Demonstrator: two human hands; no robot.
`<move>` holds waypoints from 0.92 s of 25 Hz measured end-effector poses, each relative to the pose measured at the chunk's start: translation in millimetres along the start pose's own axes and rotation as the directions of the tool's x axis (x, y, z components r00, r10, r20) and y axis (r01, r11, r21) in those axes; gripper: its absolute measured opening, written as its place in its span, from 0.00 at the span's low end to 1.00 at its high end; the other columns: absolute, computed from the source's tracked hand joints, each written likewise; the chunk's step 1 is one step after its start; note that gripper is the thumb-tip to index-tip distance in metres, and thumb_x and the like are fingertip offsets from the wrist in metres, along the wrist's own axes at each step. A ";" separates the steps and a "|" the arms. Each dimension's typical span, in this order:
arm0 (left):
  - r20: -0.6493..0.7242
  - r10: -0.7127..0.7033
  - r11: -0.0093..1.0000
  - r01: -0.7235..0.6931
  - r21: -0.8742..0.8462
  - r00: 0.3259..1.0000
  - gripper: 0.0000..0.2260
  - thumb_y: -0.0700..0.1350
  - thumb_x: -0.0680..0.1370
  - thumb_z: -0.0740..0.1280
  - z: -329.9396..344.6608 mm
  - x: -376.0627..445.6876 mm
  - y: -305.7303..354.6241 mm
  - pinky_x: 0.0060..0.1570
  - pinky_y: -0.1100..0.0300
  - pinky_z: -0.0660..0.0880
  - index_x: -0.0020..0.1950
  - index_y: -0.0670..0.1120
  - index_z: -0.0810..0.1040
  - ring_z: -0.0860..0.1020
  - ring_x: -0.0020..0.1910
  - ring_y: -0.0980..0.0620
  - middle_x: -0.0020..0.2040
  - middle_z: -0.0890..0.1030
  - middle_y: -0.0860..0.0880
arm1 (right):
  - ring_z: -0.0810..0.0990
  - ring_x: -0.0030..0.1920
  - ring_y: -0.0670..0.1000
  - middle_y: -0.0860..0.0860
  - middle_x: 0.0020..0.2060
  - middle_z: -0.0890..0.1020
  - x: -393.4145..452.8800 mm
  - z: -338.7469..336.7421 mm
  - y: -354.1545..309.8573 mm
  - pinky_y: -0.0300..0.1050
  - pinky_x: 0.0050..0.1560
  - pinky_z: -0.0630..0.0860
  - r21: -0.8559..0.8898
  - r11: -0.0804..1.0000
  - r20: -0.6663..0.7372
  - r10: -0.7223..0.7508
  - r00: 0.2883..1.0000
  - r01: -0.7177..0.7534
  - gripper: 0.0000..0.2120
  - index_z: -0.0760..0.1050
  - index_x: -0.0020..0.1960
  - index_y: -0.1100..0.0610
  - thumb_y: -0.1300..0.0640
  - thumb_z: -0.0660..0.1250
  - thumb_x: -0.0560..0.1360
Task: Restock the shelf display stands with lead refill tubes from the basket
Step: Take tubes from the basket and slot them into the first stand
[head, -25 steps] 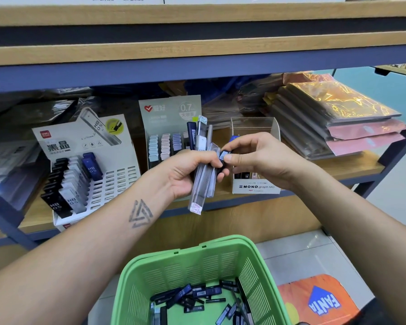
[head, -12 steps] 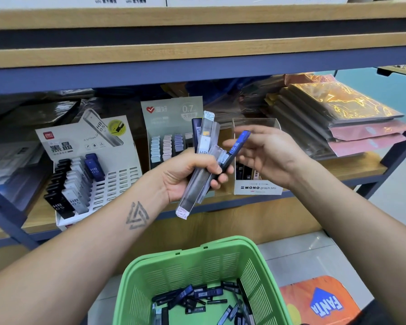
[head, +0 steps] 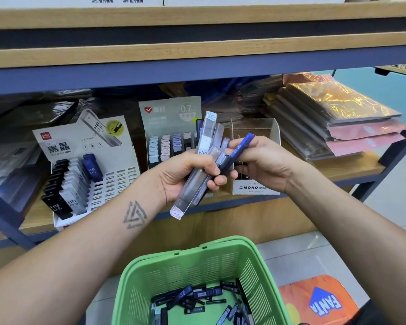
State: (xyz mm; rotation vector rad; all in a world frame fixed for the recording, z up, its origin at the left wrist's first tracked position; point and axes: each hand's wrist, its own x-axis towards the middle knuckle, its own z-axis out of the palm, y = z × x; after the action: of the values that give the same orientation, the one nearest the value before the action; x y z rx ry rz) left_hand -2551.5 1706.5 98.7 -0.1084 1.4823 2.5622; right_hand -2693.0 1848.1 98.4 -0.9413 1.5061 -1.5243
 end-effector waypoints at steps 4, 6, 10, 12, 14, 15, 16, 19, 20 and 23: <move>-0.105 0.017 0.998 -0.012 0.055 0.994 0.23 0.31 0.64 0.65 -0.3 -0.2 2.8 0.29 0.66 0.74 0.59 0.36 0.74 0.75 0.33 0.51 0.44 0.80 0.37 | 0.83 0.45 0.52 0.57 0.45 0.85 2.2 -0.9 -7.0 0.43 0.49 0.79 0.156 0.986 -0.178 -0.032 0.984 0.060 0.08 0.80 0.46 0.60 0.62 0.64 0.81; -0.162 0.033 0.997 -0.022 0.071 0.986 0.23 0.30 0.63 0.66 -0.7 -0.8 4.9 0.28 0.65 0.74 0.58 0.36 0.72 0.75 0.32 0.52 0.41 0.80 0.39 | 0.83 0.42 0.54 0.56 0.41 0.85 1.3 -5.7 -10.2 0.45 0.48 0.80 0.188 0.981 -0.219 0.000 0.976 0.042 0.08 0.79 0.48 0.61 0.62 0.62 0.82; -0.230 0.087 0.995 -0.094 -0.018 0.969 0.19 0.31 0.67 0.62 -5.7 -4.8 16.7 0.29 0.67 0.73 0.57 0.37 0.73 0.74 0.33 0.53 0.40 0.78 0.42 | 0.84 0.45 0.57 0.59 0.41 0.85 -2.7 -12.4 -7.3 0.47 0.48 0.84 0.160 0.986 -0.205 -0.004 0.979 0.038 0.09 0.76 0.60 0.65 0.66 0.66 0.80; -0.248 0.113 0.991 -0.128 -0.045 0.962 0.17 0.31 0.67 0.61 -6.7 -6.2 21.8 0.30 0.68 0.73 0.56 0.37 0.74 0.74 0.33 0.54 0.40 0.78 0.43 | 0.85 0.47 0.58 0.59 0.41 0.86 -5.9 -15.0 -5.2 0.48 0.48 0.84 0.135 0.989 -0.170 -0.031 0.985 0.055 0.16 0.73 0.64 0.61 0.70 0.68 0.78; -0.275 0.128 0.988 -0.148 -0.051 0.953 0.18 0.31 0.67 0.61 -7.3 -5.1 23.1 0.29 0.67 0.73 0.56 0.37 0.73 0.74 0.32 0.53 0.40 0.78 0.42 | 0.85 0.46 0.57 0.61 0.45 0.86 -9.4 -17.9 -4.5 0.45 0.46 0.83 0.051 0.997 -0.134 -0.046 0.990 0.053 0.19 0.72 0.64 0.62 0.72 0.69 0.76; -0.293 0.131 0.987 -0.151 -0.048 0.947 0.18 0.31 0.67 0.61 -7.4 -3.6 22.6 0.29 0.67 0.73 0.57 0.37 0.73 0.74 0.32 0.53 0.40 0.78 0.42 | 0.85 0.45 0.56 0.62 0.46 0.86 -10.7 -19.5 -4.0 0.44 0.47 0.82 -0.012 0.999 -0.121 -0.054 0.991 0.053 0.17 0.74 0.62 0.64 0.71 0.70 0.75; -0.309 0.131 0.987 -0.152 -0.045 0.942 0.18 0.31 0.67 0.62 -7.3 -1.8 22.0 0.28 0.67 0.73 0.57 0.37 0.73 0.74 0.32 0.53 0.40 0.78 0.42 | 0.85 0.45 0.55 0.62 0.47 0.86 -11.7 -22.0 -3.5 0.44 0.48 0.81 -0.073 0.996 -0.111 -0.062 0.992 0.054 0.14 0.76 0.59 0.66 0.71 0.71 0.74; -0.354 0.126 0.987 -0.152 -0.047 0.927 0.19 0.31 0.66 0.64 -6.4 2.9 20.2 0.29 0.66 0.74 0.57 0.37 0.72 0.75 0.33 0.52 0.40 0.78 0.41 | 0.85 0.48 0.55 0.61 0.48 0.86 -13.1 -26.1 -0.3 0.44 0.51 0.80 -0.197 0.977 -0.114 -0.100 0.988 0.076 0.12 0.83 0.54 0.63 0.71 0.73 0.72; -0.362 0.124 0.987 -0.153 -0.052 0.924 0.19 0.31 0.66 0.64 -5.9 3.9 19.7 0.28 0.66 0.74 0.57 0.37 0.72 0.75 0.33 0.52 0.40 0.79 0.41 | 0.85 0.49 0.55 0.61 0.48 0.86 -13.6 -26.3 0.5 0.45 0.51 0.80 -0.225 0.970 -0.126 -0.118 0.985 0.087 0.12 0.83 0.54 0.62 0.72 0.73 0.72; -0.368 0.110 0.988 -0.142 -0.061 0.923 0.19 0.31 0.66 0.64 -3.9 5.6 17.8 0.28 0.66 0.74 0.57 0.38 0.71 0.75 0.33 0.52 0.39 0.79 0.41 | 0.87 0.46 0.57 0.62 0.45 0.86 -14.7 -26.7 2.3 0.45 0.47 0.83 -0.249 0.963 -0.171 -0.149 0.974 0.103 0.11 0.83 0.54 0.63 0.73 0.72 0.74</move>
State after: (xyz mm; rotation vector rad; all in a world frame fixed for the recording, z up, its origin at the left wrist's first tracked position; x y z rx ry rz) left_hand -2560.5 1695.1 111.1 -0.5464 1.5364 2.8282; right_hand -2710.9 1872.7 95.8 -1.0727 1.8269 -1.5835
